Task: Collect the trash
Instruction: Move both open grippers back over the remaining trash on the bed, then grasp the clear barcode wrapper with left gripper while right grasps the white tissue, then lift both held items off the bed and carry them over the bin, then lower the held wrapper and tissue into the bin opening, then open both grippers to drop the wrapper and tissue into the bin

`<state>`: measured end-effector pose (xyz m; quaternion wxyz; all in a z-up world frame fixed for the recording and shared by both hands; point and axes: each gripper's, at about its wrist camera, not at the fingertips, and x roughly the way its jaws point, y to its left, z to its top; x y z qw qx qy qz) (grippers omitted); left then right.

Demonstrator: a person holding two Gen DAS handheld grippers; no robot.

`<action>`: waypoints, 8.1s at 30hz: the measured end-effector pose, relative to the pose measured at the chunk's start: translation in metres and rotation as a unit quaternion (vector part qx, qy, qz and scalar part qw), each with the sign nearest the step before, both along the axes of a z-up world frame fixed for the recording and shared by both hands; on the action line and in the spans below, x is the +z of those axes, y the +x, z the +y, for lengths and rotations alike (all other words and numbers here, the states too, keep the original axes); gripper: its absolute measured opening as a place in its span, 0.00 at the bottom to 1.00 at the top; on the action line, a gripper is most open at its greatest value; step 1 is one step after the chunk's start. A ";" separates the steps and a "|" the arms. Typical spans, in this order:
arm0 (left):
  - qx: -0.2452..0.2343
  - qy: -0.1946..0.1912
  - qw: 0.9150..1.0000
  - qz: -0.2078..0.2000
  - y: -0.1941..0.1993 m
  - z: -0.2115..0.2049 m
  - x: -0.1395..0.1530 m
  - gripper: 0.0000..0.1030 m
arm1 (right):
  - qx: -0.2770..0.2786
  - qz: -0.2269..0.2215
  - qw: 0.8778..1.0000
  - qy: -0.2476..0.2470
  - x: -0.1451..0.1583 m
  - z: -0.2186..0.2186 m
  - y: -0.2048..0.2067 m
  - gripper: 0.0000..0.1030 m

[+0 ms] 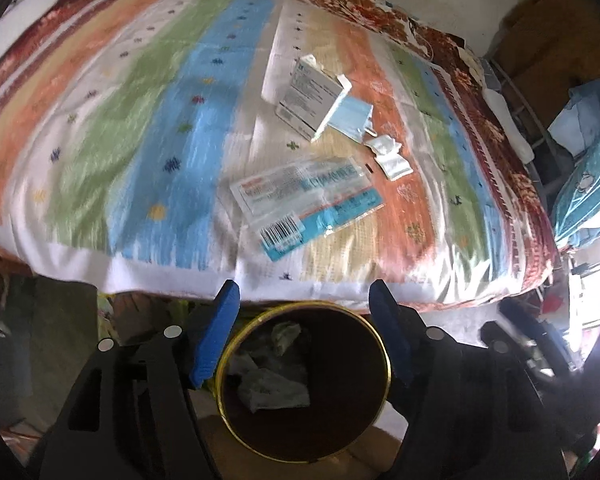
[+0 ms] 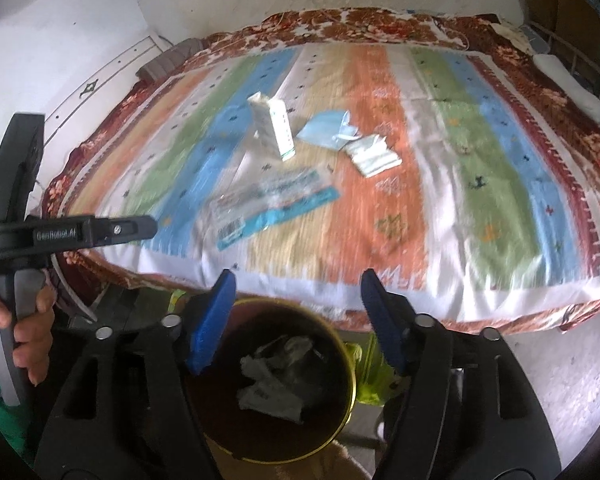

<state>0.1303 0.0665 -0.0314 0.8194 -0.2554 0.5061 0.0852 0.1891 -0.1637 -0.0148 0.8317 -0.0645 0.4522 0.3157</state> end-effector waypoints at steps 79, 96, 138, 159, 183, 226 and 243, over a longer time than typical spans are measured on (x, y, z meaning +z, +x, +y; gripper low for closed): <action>-0.063 -0.008 0.991 0.114 0.121 0.064 -0.119 0.47 | -0.138 0.113 0.984 -0.018 -0.147 0.077 0.248 0.40; -0.098 0.007 0.991 0.089 0.128 0.027 -0.087 0.04 | -0.077 0.072 0.993 -0.061 -0.122 0.086 0.228 0.04; -0.174 0.053 0.983 -0.034 -0.009 0.005 0.033 0.04 | 0.044 -0.042 0.994 -0.085 0.001 0.029 0.030 0.04; -0.188 0.083 0.979 -0.014 -0.042 -0.005 0.028 0.04 | 0.028 -0.049 0.994 -0.096 -0.012 0.008 -0.021 0.04; -0.246 0.113 0.961 0.059 -0.052 -0.054 -0.002 0.04 | 0.080 -0.021 0.991 -0.101 -0.048 0.010 -0.103 0.04; -0.280 0.148 0.917 0.242 -0.005 -0.093 -0.122 0.28 | 0.018 0.180 0.977 -0.114 -0.154 0.027 -0.072 0.23; -0.189 0.092 0.965 0.155 0.013 -0.055 -0.072 0.40 | 0.001 0.134 0.987 -0.086 -0.128 0.023 -0.061 0.37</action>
